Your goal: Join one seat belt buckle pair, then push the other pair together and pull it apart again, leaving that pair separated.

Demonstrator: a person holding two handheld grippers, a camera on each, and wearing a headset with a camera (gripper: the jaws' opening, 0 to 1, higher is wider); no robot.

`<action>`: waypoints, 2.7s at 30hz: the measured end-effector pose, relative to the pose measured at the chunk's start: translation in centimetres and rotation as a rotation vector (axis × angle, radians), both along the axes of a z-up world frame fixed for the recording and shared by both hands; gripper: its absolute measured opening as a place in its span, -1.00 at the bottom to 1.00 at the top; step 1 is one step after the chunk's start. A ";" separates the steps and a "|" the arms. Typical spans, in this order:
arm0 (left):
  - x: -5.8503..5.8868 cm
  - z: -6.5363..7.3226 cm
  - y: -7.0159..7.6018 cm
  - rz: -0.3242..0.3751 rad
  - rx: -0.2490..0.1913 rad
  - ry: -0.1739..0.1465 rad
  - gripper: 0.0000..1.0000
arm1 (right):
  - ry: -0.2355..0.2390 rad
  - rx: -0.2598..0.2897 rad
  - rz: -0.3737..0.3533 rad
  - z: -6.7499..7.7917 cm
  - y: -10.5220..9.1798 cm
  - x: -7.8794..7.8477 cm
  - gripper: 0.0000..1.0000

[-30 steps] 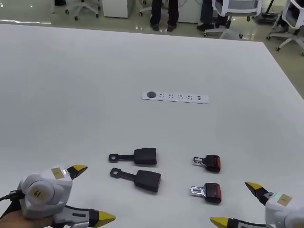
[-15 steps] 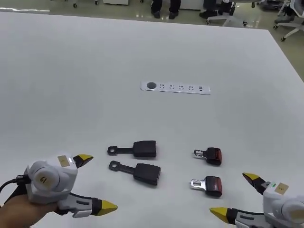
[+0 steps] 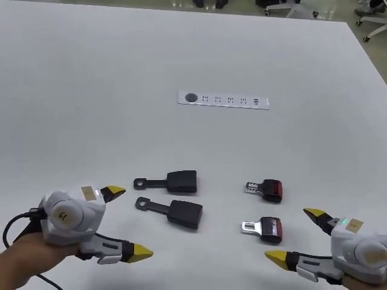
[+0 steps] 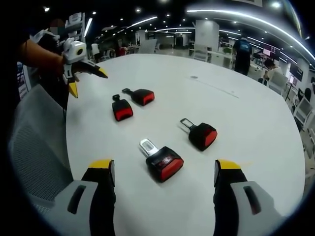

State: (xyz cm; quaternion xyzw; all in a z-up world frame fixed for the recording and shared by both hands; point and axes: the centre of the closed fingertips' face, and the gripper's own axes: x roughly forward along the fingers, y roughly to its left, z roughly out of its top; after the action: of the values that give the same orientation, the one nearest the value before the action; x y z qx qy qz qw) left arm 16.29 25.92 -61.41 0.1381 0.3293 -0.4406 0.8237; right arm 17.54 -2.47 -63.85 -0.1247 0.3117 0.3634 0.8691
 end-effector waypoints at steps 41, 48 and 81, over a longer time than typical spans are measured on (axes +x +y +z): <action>3.3 -4.3 -5.6 -0.318 0.071 0.019 0.41 | 0.124 -0.026 0.255 -3.2 1.5 1.2 0.52; 3.6 -5.1 -6.4 -0.381 0.091 0.015 0.32 | 0.155 -0.031 0.295 -3.6 1.5 1.1 0.44; 4.0 -7.2 -7.1 -0.473 0.154 -0.003 -0.30 | 0.190 -0.082 0.479 -4.6 1.8 -0.1 -0.13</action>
State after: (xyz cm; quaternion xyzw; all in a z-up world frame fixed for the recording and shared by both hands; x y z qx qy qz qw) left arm 20.34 18.83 -68.63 0.2743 0.3192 -0.5945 0.6852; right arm 17.47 -0.64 -68.44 -0.1953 0.3679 0.5560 0.7193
